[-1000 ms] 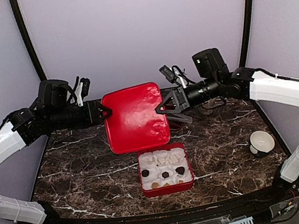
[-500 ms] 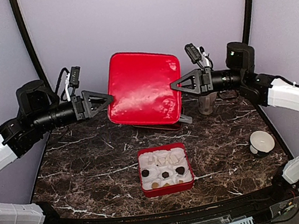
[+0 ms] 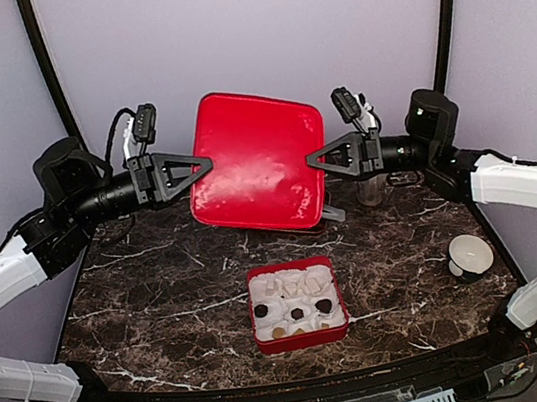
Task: Pack the chocolate
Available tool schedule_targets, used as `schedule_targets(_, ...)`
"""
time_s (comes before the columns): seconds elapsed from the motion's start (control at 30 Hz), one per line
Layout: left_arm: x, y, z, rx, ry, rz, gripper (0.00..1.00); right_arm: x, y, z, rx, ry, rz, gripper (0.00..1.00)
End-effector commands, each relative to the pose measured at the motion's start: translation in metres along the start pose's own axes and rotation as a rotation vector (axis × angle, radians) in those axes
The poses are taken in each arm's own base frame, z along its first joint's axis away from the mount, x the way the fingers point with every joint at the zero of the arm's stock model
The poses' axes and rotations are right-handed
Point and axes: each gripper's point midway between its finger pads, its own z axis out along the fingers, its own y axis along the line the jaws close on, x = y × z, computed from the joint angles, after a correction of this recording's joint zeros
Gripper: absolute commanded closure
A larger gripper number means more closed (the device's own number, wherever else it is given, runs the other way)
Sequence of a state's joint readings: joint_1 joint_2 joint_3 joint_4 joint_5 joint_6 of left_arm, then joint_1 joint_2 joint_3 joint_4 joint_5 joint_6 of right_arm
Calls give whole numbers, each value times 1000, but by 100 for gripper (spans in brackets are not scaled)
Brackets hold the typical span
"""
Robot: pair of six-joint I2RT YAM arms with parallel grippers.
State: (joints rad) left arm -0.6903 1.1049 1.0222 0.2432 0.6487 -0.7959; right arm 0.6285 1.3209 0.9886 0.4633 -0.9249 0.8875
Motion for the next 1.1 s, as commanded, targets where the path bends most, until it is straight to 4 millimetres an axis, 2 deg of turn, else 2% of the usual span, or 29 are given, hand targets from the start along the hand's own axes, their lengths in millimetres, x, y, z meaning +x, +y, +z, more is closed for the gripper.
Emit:
schedule_targets(0.0, -4, -2, 0, -12, -2, 25, 99, -6, 1, -1, -28, -30, -19, 93)
schedule_targets(0.07, -5, 2, 0, -49, 1, 29, 100, -5, -6, 0, -17, -28, 2, 90)
schedule_targets(0.1, -7, 3, -1, -63, -1, 35, 100, -3, -11, 0, -3, -26, 20, 84)
schedule_targets(0.2, -13, 10, -5, -146, -15, 79, 100, 6, -31, -5, 40, -4, 93, 55)
schedule_targets(0.33, -21, 31, -17, -337, 6, 178, 100, 21, -52, -30, 117, -6, 177, 32)
schedule_targets(0.43, -20, 49, -23, -462, 67, 250, 100, 30, -63, -51, 197, -25, 215, 20)
schedule_targets(0.57, -16, 75, -27, -612, 156, 357, 100, 51, -83, -75, 319, -14, 293, 17)
schedule_targets(0.67, -15, 93, -27, -723, 223, 445, 100, 66, -89, -86, 366, 1, 334, 18)
schedule_targets(0.83, -8, 110, -18, -882, 354, 638, 100, 83, -99, -105, 447, -4, 391, 19)
schedule_targets(0.93, 4, 116, -9, -935, 450, 750, 100, 90, -105, -114, 480, -19, 421, 19)
schedule_targets(1.07, 30, 123, 6, -975, 575, 885, 100, 102, -115, -122, 527, -11, 464, 20)
